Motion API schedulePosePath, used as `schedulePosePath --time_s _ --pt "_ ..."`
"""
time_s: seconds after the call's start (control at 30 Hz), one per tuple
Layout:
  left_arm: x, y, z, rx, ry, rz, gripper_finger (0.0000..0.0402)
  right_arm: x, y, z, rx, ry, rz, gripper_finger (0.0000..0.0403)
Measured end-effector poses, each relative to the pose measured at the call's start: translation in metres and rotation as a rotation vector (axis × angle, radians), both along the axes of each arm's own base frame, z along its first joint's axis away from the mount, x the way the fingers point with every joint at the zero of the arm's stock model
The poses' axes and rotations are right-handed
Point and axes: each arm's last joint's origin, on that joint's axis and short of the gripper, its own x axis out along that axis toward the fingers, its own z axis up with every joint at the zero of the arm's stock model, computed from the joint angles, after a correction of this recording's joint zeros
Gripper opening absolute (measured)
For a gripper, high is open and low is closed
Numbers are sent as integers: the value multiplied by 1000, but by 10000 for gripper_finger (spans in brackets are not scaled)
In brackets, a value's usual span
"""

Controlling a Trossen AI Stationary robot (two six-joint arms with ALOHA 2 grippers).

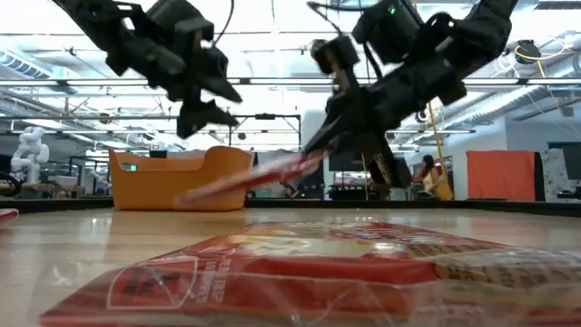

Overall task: Sort popcorn bags into baskets
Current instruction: Stack the red popcorn bag on top of the red popcorn bag in the orange bin

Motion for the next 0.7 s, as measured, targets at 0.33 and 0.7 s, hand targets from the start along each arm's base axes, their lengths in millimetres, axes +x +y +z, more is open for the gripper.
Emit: schedulePosePath --time_s 0.33,0.7 --pt "-12 -1 66 68 -84 55 207 -35 -10 58 -232 -59 109 0" --pt "12 9 132 239 -44 5 208 -75 -23 101 -446 -122 140 0"
